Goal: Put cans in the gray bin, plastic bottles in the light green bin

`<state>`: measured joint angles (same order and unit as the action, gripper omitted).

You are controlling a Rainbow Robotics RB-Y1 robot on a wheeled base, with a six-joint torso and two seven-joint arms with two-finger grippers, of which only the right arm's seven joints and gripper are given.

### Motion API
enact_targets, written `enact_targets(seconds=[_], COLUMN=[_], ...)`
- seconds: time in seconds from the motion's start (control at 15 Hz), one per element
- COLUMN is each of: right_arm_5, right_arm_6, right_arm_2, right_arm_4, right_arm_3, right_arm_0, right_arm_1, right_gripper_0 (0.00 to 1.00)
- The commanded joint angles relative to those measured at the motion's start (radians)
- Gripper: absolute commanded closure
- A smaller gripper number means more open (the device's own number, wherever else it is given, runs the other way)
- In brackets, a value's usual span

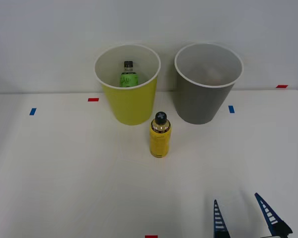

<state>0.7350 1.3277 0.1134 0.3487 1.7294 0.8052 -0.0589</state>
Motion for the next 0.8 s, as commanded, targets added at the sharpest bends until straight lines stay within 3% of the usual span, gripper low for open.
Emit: enact_targets(seconds=[0.07,0.2,0.8], right_arm_5=[0.047,0.073,0.07], right_arm_6=[-0.165,-0.225,-0.202], right_arm_2=[-0.046,-0.073,-0.064], right_arm_4=[0.101,0.162,0.148], right_arm_3=[-0.001,-0.001,-0.001], right_arm_0=[0.003,0.008,0.002], right_arm_1=[0.004,0.018,0.019], right_gripper_0=[0.0,0.0,0.0])
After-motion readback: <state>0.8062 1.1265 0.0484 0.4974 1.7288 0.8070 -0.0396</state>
